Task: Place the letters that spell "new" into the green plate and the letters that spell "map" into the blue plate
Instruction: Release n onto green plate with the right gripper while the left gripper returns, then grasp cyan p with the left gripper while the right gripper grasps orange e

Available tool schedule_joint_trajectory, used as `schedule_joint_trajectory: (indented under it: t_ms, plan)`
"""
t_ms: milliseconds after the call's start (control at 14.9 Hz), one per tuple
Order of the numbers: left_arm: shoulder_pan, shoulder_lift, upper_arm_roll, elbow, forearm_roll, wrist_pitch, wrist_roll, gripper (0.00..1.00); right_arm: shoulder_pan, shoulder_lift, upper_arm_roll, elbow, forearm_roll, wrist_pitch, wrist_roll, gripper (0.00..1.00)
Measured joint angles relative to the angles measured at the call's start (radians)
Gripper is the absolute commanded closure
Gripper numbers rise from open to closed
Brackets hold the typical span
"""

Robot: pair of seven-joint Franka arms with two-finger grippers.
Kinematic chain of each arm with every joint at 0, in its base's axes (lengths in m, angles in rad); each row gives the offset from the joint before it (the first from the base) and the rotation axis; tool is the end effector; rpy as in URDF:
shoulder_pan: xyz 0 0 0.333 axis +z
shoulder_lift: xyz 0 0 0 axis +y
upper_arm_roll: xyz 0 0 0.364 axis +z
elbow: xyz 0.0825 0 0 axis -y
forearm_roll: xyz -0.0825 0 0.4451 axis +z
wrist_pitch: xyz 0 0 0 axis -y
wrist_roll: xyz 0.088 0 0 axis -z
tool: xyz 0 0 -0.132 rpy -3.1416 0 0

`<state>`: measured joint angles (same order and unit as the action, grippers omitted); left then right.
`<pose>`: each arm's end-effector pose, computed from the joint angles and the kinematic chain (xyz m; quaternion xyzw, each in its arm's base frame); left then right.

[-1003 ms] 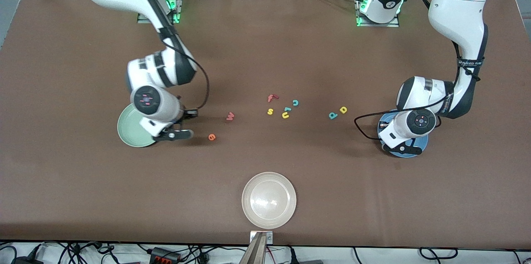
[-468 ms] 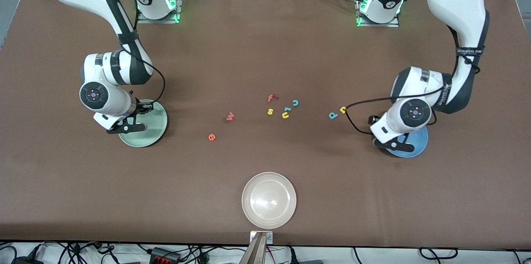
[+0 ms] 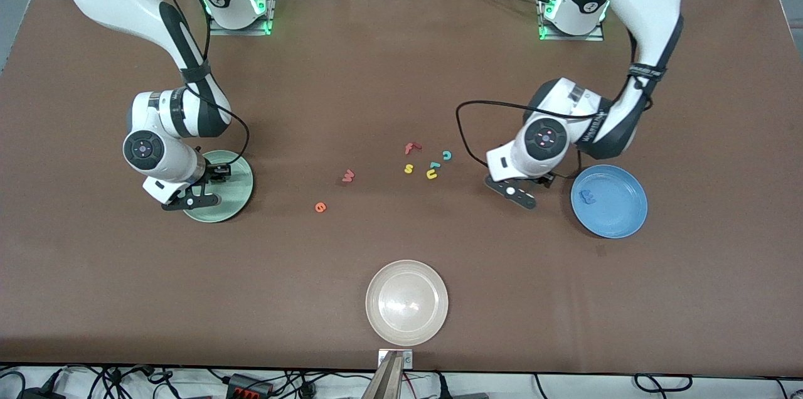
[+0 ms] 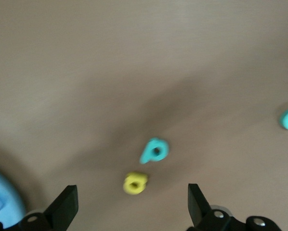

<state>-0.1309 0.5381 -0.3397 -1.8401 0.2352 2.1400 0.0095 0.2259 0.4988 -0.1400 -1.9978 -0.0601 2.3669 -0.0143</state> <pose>0.6201 -0.2883 0.2076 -0.9506 0.2942 0.0952 0.0268 0.6489 0.0540 0.1680 0.9935 0.0789 -0.0610 0.0557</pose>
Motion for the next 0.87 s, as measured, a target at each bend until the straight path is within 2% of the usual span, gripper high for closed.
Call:
schedule_joint_trajectory:
  t_ms: [268,468,535,669,736,870]
  plan:
    - [-0.001,0.028,-0.004,-0.095,0.0,0.178,0.113,0.0,0.026,-0.035,0.028,0.15,0.059,-0.152,0.0,0.0]
    - [0.002,0.035,-0.003,-0.133,0.029,0.22,0.139,0.29,0.081,-0.028,0.052,0.25,0.129,-0.196,0.006,0.0]
    - [0.002,0.035,-0.004,-0.135,0.057,0.221,0.139,0.36,0.102,-0.015,0.054,0.269,0.151,-0.197,0.023,0.0]
    - [0.002,0.035,-0.004,-0.135,0.082,0.222,0.139,0.42,0.139,0.028,0.055,0.308,0.183,-0.194,0.093,0.0]
    - [0.002,0.035,-0.004,-0.136,0.087,0.222,0.141,0.48,0.154,0.056,0.056,0.335,0.187,-0.192,0.134,0.0]
    - [0.002,0.036,-0.004,-0.136,0.122,0.224,0.142,0.5,0.187,0.114,0.058,0.391,0.187,-0.19,0.172,0.0]
